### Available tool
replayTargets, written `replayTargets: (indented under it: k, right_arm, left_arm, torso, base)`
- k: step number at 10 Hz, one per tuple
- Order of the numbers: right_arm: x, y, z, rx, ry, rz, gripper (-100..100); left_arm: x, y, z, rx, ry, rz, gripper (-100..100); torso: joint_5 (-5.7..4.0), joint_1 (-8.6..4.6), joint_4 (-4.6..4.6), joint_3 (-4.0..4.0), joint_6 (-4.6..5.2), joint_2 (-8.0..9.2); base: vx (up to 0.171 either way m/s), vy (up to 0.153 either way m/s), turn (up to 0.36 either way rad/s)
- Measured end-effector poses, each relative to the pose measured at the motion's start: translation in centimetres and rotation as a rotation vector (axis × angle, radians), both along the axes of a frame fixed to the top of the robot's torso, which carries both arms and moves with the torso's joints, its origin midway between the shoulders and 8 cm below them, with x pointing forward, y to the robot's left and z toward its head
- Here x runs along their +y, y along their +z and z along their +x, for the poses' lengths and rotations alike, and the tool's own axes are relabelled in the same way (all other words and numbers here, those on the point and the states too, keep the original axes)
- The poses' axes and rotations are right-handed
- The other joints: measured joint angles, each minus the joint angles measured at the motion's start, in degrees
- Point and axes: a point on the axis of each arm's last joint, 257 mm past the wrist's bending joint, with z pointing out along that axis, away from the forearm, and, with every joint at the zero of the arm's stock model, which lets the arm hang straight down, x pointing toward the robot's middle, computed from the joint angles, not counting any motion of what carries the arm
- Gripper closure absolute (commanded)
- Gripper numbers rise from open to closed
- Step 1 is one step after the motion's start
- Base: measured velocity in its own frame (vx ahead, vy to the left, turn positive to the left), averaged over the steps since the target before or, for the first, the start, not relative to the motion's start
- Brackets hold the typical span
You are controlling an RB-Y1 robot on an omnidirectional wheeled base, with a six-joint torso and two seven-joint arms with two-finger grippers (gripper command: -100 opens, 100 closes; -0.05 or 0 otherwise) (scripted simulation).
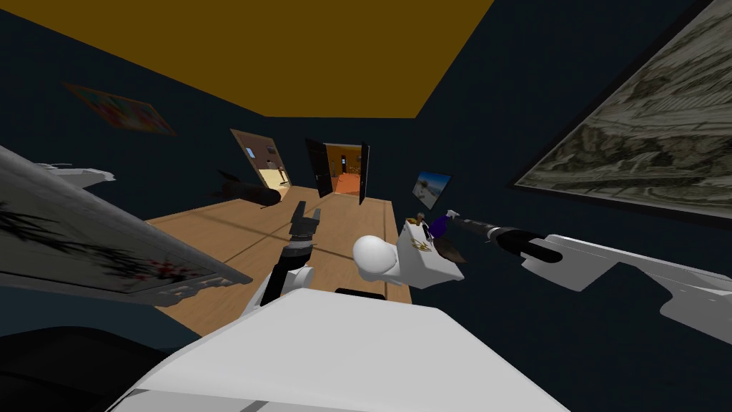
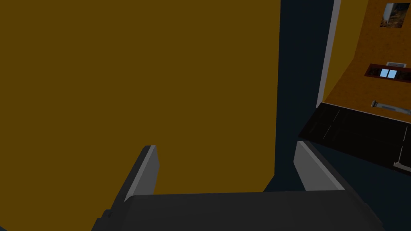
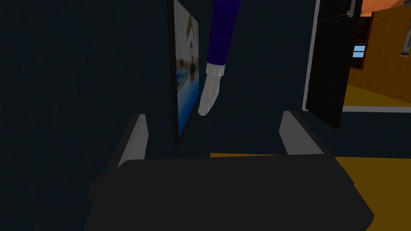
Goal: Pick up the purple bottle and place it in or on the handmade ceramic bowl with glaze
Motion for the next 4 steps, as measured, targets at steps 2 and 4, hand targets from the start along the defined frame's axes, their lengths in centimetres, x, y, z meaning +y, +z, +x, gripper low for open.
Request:
replayTargets:
  k: [2, 4]
  right_arm:
    - [0.00, 0.00, 0.00, 0.000, 0.000, 0.000, 0]
    - [0.00, 0.00, 0.00, 0.000, 0.000, 0.000, 0]
  left_arm:
    - [0.00, 0.00, 0.00, 0.000, 0.000, 0.000, 0]
    - [0.00, 0.00, 0.00, 0.000, 0.000, 0.000, 0]
  torso:
    - [-0.02, -0.05, 0.00, 0.01, 0.00, 0.01]
    - [-0.02, -0.06, 0.00, 0.01, 0.00, 0.01]
  base:
    - [0.000, 0.000, 0.000]
    - [0.000, 0.000, 0.000]
